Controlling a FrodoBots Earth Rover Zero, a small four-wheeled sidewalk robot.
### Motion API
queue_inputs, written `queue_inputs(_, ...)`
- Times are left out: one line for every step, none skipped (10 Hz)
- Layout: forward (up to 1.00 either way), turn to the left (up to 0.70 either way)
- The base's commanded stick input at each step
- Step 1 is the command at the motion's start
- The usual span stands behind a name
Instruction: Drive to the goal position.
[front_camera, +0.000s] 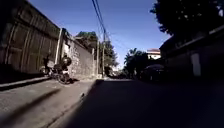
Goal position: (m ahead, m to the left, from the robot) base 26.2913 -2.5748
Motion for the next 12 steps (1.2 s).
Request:
queue_inputs(1.0,0.0)
queue_inputs(1.0,0.0)
queue_inputs(1.0,-0.01)
queue_inputs(1.0,-0.04)
queue_inputs(1.0,-0.01)
queue_inputs(1.0,0.0)
queue_inputs(1.0,0.0)
queue_inputs(1.0,0.0)
queue_inputs(1.0,0.0)
queue_inputs(1.0,0.0)
queue_inputs(1.0,0.0)
queue_inputs(1.0,0.0)
